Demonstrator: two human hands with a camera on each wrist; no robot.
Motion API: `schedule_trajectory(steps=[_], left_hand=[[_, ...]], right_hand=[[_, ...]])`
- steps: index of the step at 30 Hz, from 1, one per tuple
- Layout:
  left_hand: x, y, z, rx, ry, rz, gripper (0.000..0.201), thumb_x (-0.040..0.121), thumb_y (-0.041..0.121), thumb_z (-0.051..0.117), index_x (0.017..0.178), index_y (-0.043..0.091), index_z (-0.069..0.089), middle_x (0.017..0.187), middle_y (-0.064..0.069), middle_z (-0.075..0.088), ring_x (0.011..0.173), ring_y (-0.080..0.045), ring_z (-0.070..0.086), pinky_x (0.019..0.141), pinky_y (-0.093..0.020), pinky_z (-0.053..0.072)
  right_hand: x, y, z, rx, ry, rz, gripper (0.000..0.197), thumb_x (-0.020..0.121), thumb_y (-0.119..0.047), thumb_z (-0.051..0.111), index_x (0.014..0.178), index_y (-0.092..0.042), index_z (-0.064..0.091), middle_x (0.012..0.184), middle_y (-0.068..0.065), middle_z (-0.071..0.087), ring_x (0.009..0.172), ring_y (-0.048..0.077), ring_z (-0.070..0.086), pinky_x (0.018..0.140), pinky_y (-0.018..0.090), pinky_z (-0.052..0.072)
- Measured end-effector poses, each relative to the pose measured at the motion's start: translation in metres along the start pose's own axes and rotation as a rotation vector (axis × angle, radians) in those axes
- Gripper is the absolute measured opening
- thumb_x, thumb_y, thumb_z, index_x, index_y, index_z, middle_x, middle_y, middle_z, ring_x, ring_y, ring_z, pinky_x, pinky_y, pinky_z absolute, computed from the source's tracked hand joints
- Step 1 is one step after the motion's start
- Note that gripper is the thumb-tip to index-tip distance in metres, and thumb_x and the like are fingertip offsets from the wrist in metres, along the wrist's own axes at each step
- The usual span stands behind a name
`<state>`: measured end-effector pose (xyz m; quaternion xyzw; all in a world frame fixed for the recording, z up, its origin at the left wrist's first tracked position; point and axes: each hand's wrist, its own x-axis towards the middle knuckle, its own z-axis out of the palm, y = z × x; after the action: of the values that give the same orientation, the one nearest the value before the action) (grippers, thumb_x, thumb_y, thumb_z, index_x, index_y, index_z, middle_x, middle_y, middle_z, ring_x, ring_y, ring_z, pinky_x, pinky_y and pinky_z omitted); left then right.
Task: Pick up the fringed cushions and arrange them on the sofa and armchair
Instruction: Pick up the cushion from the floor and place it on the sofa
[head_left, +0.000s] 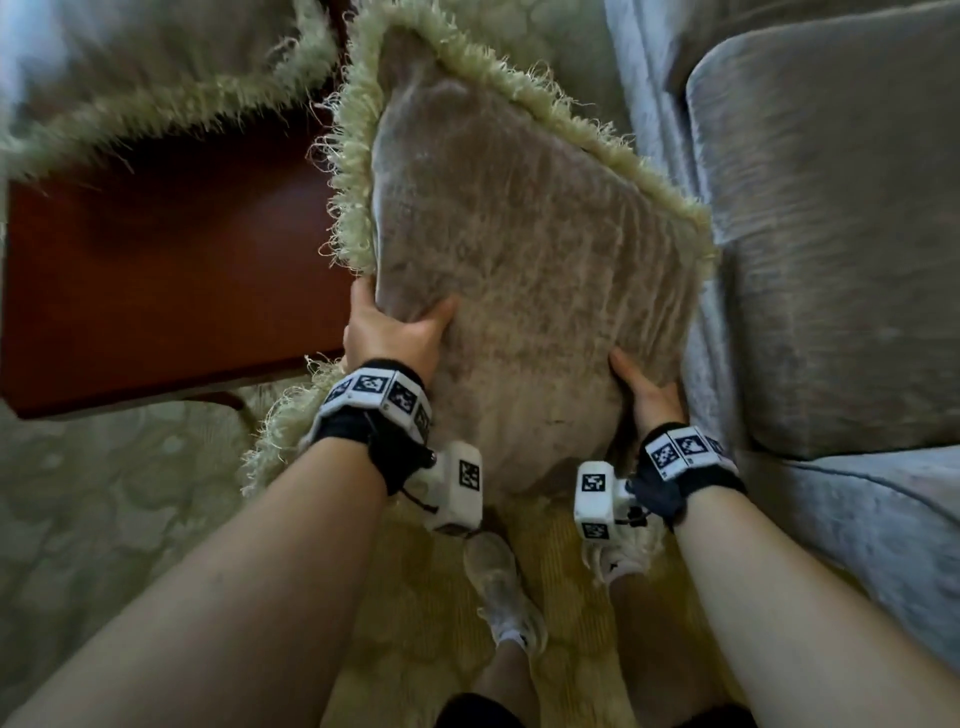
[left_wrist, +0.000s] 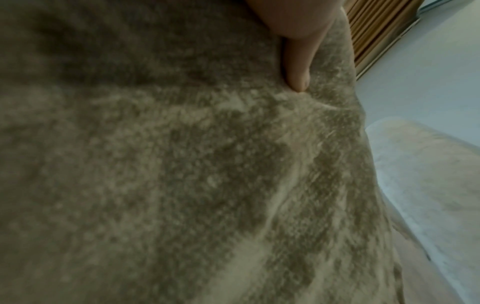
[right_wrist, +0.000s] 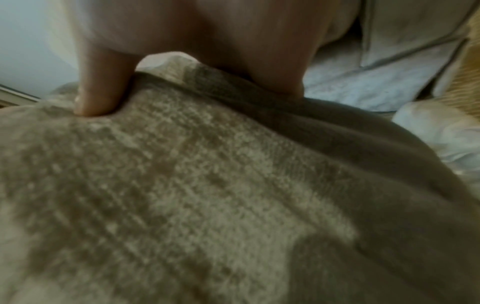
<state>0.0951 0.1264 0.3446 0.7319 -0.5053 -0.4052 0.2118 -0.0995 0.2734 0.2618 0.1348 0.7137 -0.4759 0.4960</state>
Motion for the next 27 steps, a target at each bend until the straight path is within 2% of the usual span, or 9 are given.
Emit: schedule_trajectory(steps=[3,8,11,14,16,20,23,25,27], left_hand=[[-0.007,0.029,-0.029,-0.043,0.008,0.049,0.059,0.062,0.045,0.088,0.106,0.038,0.051,0.091,0.020,0.063,0.096,-0.019,0.068,0.094,-0.040,0.057],[-0.025,0.102,-0.082,-0.190,0.084,0.087,0.064,0.068,0.036,0.089,0.122,0.025,0.056,0.092,0.019,0.058,0.094,-0.014,0.061,0.090,-0.026,0.049],[-0.036,0.152,-0.107,-0.293,0.104,0.126,0.065,0.071,0.036,0.088,0.125,0.022,0.056,0.100,0.014,0.060,0.098,-0.013,0.061,0.089,-0.025,0.048],[-0.057,0.213,-0.135,-0.362,0.134,0.179,0.070,0.069,0.040,0.088,0.129,0.021,0.058,0.106,0.012,0.062,0.103,-0.014,0.062,0.090,-0.024,0.047],[-0.074,0.255,-0.154,-0.382,0.154,0.205,0.082,0.062,0.052,0.088,0.131,0.021,0.057,0.119,0.007,0.062,0.110,-0.017,0.060,0.096,-0.027,0.048],[-0.112,0.335,-0.190,-0.430,0.216,0.327,0.082,0.065,0.051,0.087,0.133,0.018,0.055,0.131,-0.003,0.064,0.122,-0.023,0.060,0.101,-0.027,0.044],[-0.144,0.396,-0.213,-0.519,0.239,0.378,0.080,0.074,0.047,0.084,0.137,0.013,0.048,0.134,-0.005,0.063,0.124,-0.023,0.058,0.102,-0.026,0.043],[-0.163,0.433,-0.226,-0.585,0.244,0.418,0.086,0.076,0.048,0.082,0.142,0.012,0.041,0.139,-0.005,0.058,0.128,-0.022,0.055,0.108,-0.030,0.042],[-0.180,0.465,-0.237,-0.634,0.214,0.463,0.091,0.076,0.050,0.081,0.147,0.013,0.036,0.143,-0.003,0.055,0.131,-0.021,0.052,0.113,-0.034,0.040]], right_hand=[[-0.032,-0.025,0.010,0.043,-0.064,-0.043,0.143,0.034,-0.065,0.092,0.154,-0.016,0.031,0.144,0.008,0.055,0.125,0.033,0.057,0.110,0.052,0.043],[-0.093,-0.104,0.023,0.114,-0.093,-0.196,0.133,0.039,-0.063,0.093,0.151,-0.018,0.037,0.138,0.004,0.058,0.121,0.030,0.059,0.105,0.053,0.047],[-0.128,-0.165,0.023,0.184,-0.113,-0.284,0.100,0.071,-0.038,0.087,0.151,-0.013,0.033,0.129,0.004,0.057,0.113,0.024,0.056,0.099,0.044,0.048],[-0.177,-0.228,0.022,0.207,-0.112,-0.357,0.116,0.056,-0.043,0.094,0.152,-0.015,0.035,0.137,0.005,0.059,0.118,0.028,0.060,0.100,0.051,0.050],[-0.210,-0.270,0.018,0.236,-0.182,-0.409,0.113,0.047,-0.045,0.097,0.144,-0.015,0.046,0.127,0.008,0.067,0.112,0.032,0.066,0.090,0.054,0.057],[-0.283,-0.352,-0.003,0.278,-0.296,-0.532,0.063,0.080,-0.019,0.081,0.134,-0.009,0.051,0.111,0.005,0.068,0.088,0.020,0.067,0.063,0.033,0.059],[-0.327,-0.410,-0.028,0.252,-0.367,-0.648,0.073,0.069,-0.039,0.089,0.131,-0.011,0.061,0.117,0.007,0.073,0.093,0.019,0.074,0.076,0.038,0.064],[-0.360,-0.445,-0.049,0.170,-0.367,-0.705,0.064,0.069,-0.053,0.084,0.114,-0.009,0.068,0.097,0.003,0.075,0.066,0.004,0.072,0.059,0.022,0.059],[-0.384,-0.477,-0.065,0.139,-0.335,-0.777,0.058,0.073,-0.057,0.080,0.100,-0.007,0.067,0.068,-0.006,0.065,0.047,0.004,0.060,0.046,0.017,0.049]])
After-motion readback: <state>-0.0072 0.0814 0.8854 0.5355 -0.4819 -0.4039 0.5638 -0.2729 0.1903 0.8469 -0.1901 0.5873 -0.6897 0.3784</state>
